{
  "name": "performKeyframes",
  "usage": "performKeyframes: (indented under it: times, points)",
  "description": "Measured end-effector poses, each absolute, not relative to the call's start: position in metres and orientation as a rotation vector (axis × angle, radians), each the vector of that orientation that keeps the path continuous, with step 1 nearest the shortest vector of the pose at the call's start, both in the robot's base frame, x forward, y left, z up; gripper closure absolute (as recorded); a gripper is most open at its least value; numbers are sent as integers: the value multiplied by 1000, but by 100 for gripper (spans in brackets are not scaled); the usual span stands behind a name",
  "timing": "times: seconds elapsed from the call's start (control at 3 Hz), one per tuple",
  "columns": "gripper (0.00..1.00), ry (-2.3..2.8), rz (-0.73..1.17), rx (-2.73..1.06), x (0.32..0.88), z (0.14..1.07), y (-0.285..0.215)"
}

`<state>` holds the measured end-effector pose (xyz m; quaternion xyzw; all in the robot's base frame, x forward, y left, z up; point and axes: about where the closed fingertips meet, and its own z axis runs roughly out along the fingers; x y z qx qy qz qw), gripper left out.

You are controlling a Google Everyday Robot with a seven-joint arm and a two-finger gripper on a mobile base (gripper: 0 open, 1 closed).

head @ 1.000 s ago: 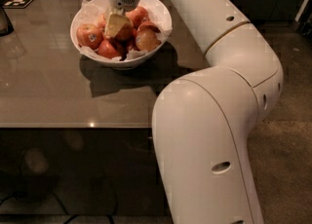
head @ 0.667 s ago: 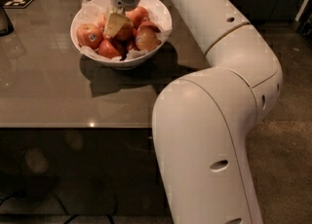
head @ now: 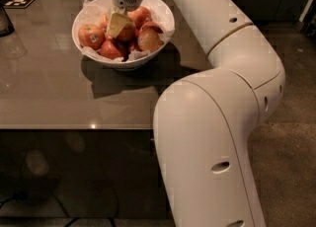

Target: Pick apple from white bowl

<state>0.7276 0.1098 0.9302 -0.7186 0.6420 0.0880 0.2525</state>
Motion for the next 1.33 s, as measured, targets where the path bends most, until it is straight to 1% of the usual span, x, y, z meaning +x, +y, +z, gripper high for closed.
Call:
performKeyframes:
  times: [1.0, 1.33]
  points:
    - [11, 1746, 239, -1954, 728, 930, 110]
    - [0, 1746, 239, -1954, 728, 930, 110]
